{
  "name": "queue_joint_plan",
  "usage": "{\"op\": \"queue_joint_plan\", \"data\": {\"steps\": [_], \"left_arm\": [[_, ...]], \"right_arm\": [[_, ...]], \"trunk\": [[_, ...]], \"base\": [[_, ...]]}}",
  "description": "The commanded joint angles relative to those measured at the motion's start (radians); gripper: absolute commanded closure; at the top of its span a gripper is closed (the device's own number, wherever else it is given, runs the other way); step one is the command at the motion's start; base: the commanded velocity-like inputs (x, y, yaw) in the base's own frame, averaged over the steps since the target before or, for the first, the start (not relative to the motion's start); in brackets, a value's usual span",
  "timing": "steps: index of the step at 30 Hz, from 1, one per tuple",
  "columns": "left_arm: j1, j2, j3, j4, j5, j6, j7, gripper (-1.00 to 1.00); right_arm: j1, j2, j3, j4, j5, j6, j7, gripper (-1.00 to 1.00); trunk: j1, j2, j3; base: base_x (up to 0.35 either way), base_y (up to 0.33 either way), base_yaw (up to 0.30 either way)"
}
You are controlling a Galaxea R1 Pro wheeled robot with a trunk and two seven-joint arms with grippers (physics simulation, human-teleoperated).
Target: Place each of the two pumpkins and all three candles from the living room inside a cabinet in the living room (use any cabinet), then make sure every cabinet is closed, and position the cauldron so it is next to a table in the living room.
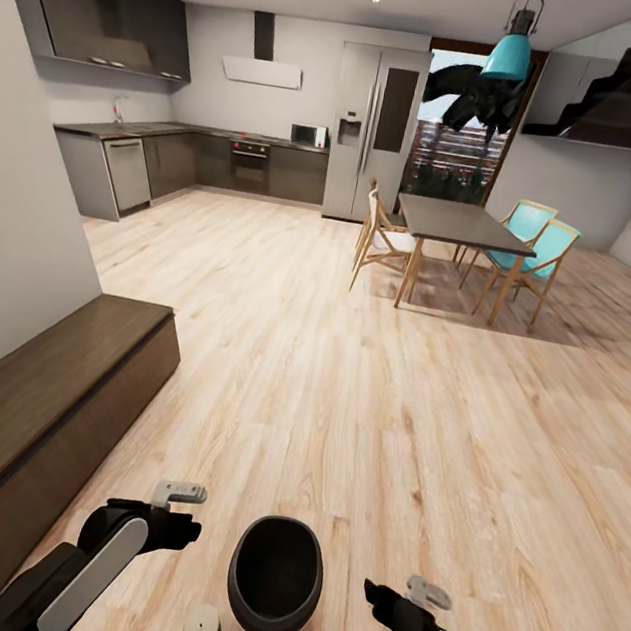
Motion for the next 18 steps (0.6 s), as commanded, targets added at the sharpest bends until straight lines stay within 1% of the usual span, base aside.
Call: {"op": "queue_joint_plan", "data": {"steps": [1,2,4,9,11,12,13,15,16,18], "left_arm": [[-0.001,0.001,-0.002,0.0,0.01,0.001,0.01,-1.0],[-0.001,0.001,-0.002,0.002,0.011,0.001,0.01,-1.0],[-0.001,0.001,-0.005,0.003,0.012,0.001,0.009,-1.0],[-0.001,0.001,-0.003,0.004,0.015,0.002,0.009,-1.0],[-0.001,0.001,0.002,0.004,0.02,0.003,0.007,-1.0],[-0.001,0.0,0.002,0.003,0.02,0.004,0.007,-1.0],[-0.013,-0.002,0.003,0.0,0.022,0.009,0.008,-1.0],[-0.04,-0.005,0.004,0.005,0.025,0.013,0.009,-1.0],[-0.049,-0.006,0.005,0.011,0.027,0.013,0.01,-1.0],[-0.06,-0.008,0.006,0.028,0.029,0.012,0.013,-1.0]], "right_arm": [[-0.001,0.0,0.005,-0.04,-0.004,0.032,-0.051,-1.0],[-0.001,0.001,0.005,-0.091,-0.002,0.068,-0.098,-1.0],[-0.001,0.002,0.003,-0.154,-0.001,0.11,-0.135,-1.0],[-0.001,0.004,0.002,-0.259,0.001,0.18,-0.16,-1.0],[-0.004,0.005,0.002,-0.311,0.001,0.231,-0.169,-1.0],[-0.005,0.005,0.002,-0.322,0.002,0.25,-0.181,-1.0],[-0.025,0.027,0.003,-0.331,-0.001,0.284,-0.257,-1.0],[-0.047,0.076,0.009,-0.325,0.002,0.308,-0.329,-1.0],[-0.055,0.104,0.015,-0.317,0.011,0.327,-0.363,-1.0],[-0.075,0.154,0.024,-0.29,0.043,0.362,-0.407,-1.0]], "trunk": [[0.004,-0.008,-0.004],[0.008,-0.015,-0.007],[0.015,-0.029,-0.014],[0.035,-0.064,-0.029],[0.042,-0.078,-0.036],[0.046,-0.085,-0.039],[0.05,-0.092,-0.042],[0.058,-0.106,-0.048],[0.061,-0.113,-0.051],[0.069,-0.127,-0.057]], "base": [[0.0,0.0,0.0],[0.0,0.0,0.0],[0.0,0.0,0.0],[0.0,0.0,0.0],[0.0,0.0,0.0],[0.0,0.0,0.0],[0.0,0.0,0.0],[0.0,0.0,0.0],[0.0,0.0,0.0],[0.0,0.0,0.0]]}}
